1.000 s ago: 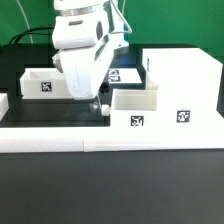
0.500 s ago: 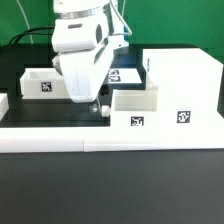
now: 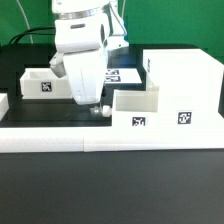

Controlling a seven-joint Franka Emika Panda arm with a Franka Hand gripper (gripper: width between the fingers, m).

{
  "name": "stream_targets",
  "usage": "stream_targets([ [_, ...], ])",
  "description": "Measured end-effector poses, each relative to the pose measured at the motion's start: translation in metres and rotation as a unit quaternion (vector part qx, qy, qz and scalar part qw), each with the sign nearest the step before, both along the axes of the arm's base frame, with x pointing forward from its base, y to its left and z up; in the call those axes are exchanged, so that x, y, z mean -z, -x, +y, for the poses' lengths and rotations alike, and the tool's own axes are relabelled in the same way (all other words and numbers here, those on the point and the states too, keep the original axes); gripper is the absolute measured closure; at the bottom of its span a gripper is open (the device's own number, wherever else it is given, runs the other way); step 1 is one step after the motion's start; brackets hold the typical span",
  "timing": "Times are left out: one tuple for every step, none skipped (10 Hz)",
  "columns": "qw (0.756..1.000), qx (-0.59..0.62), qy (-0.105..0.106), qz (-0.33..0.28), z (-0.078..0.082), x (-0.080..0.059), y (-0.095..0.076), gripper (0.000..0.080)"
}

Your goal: Assemble drawer

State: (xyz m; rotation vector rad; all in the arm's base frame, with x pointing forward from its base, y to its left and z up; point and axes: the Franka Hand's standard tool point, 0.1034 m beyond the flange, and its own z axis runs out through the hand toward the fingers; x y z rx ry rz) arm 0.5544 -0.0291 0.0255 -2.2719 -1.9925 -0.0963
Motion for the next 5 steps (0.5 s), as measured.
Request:
stream_targets([
  [1.0,0.007,0.004,-0.002,0.0073,-0.0019,-0.0057,0.015],
  [1.0,0.008,0.007,-0.003,0.0147,-0.0036,-0.0094,0.015],
  [1.0,0.019,0.012,-0.001,0.014,-0.0028,-0.0091,0.015],
  [1.0,0.026,0.014,0.0,0.0135,-0.0026,-0.0089,0.015],
  [1.0,0.027,0.015,-0.002,0.0133,-0.0022,-0.0088,0.015],
])
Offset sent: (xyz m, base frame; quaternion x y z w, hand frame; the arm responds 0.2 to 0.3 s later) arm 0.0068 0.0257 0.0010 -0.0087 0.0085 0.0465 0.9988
